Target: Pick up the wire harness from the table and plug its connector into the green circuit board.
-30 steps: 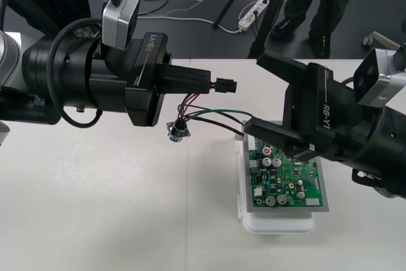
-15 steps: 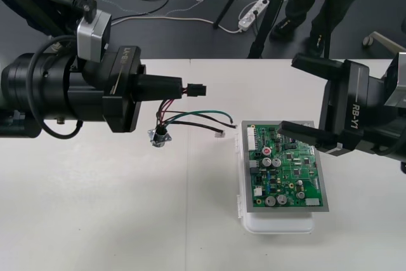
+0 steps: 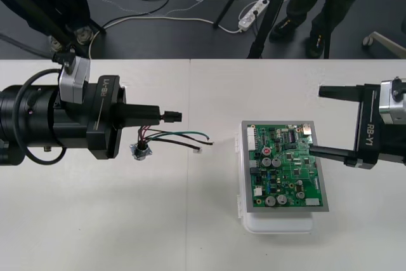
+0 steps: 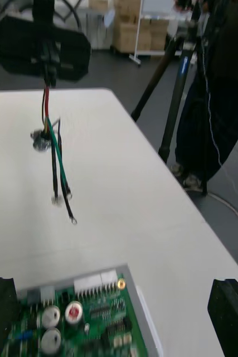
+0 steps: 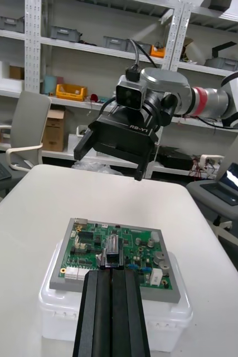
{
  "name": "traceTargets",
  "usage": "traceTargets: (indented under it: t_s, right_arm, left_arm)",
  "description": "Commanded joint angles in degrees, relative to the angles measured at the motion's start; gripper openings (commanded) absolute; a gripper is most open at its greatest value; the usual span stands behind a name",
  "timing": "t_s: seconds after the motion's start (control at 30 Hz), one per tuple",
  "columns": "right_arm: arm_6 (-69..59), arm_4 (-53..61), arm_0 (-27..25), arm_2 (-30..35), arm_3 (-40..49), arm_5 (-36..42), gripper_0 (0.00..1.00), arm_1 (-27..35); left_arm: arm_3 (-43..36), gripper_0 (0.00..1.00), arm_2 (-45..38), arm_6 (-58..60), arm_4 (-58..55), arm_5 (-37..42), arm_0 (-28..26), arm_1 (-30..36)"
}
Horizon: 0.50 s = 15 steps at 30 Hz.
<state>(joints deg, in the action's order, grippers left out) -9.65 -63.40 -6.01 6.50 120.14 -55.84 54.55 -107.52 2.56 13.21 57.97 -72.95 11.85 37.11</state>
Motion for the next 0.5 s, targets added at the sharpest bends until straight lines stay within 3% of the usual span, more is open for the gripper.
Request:
traceTargets:
  t_s: [0.03, 0.2, 0.5]
  right_arm:
    - [-7.6, -7.6, -1.6, 5.9, 1.7, -6.7, 1.0, 2.0]
    - [-12.2, -17.0, -1.6, 8.1, 1.7, -16.3, 1.0, 1.7]
    - [-13.6, -32.4, -1.5, 7.9, 2.6, -24.1, 1.0, 1.7]
  left_arm:
    - [0.5, 0.0, -4.1, -3.1, 2.0, -6.2, -2.9, -4.3]
    - [6.4, 0.0, -5.5, -6.6, 2.1, -12.4, -3.1, -7.7]
    - [15.1, 0.0, -4.8, -16.6, 2.1, -17.1, -3.1, -8.5]
